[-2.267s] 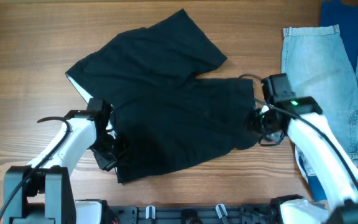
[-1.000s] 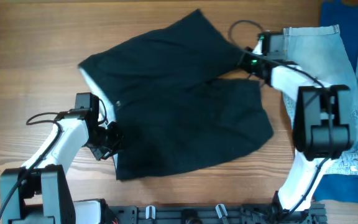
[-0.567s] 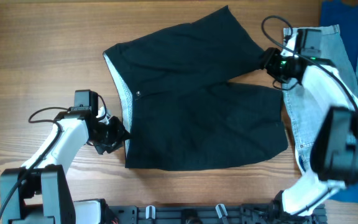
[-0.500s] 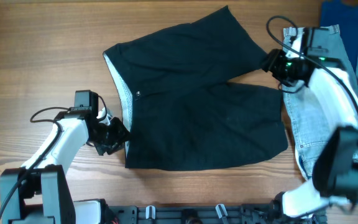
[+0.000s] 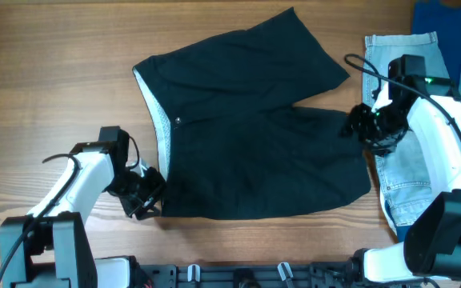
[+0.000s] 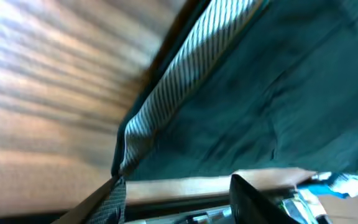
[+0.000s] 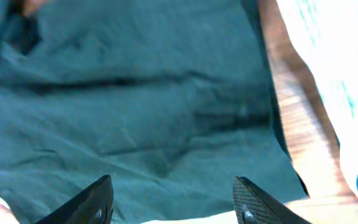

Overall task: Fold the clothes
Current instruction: 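Grasp the shorts' bottom corners with left and right grippers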

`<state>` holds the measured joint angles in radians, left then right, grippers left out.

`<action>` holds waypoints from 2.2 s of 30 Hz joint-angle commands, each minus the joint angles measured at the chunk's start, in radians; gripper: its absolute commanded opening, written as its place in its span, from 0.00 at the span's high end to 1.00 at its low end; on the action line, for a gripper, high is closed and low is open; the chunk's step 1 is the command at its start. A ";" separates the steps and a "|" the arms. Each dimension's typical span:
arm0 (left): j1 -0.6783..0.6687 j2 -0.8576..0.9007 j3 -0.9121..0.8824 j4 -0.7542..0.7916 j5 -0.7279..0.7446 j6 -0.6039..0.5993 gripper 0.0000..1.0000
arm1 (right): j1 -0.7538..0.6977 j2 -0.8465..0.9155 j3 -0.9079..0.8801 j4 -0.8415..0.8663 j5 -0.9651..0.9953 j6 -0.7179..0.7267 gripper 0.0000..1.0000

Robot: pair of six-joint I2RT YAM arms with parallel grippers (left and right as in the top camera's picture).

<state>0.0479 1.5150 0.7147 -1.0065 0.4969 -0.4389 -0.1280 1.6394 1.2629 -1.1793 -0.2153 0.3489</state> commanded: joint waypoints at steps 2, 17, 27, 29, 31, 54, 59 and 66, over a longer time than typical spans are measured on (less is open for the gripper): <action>-0.005 0.005 0.009 -0.016 0.064 -0.061 0.47 | 0.004 0.006 -0.002 -0.011 0.043 0.047 0.38; -0.007 0.005 -0.135 0.090 -0.039 -0.403 0.44 | 0.004 0.006 -0.002 0.011 0.043 0.043 0.36; -0.012 0.005 -0.142 0.146 -0.102 -0.484 0.44 | 0.004 0.006 -0.002 0.014 0.043 0.042 0.35; -0.037 0.005 -0.156 0.164 -0.101 -0.525 0.45 | 0.004 0.006 -0.002 0.015 0.043 0.043 0.35; -0.066 0.005 -0.173 0.195 -0.090 -0.571 0.45 | 0.004 0.006 -0.002 0.016 0.035 0.043 0.35; -0.025 -0.004 0.028 0.217 -0.158 -0.375 0.96 | 0.004 -0.250 -0.156 -0.011 0.004 0.200 0.36; -0.025 -0.004 0.028 0.182 -0.158 -0.366 0.96 | 0.033 -0.396 -0.365 -0.005 -0.212 0.240 0.36; -0.025 -0.004 0.028 0.176 -0.158 -0.327 0.96 | 0.081 -0.613 -0.669 0.124 -0.223 0.492 0.37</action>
<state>0.0162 1.5066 0.7307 -0.8303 0.3542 -0.7971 -0.0525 1.0958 0.6643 -1.1007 -0.4168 0.6949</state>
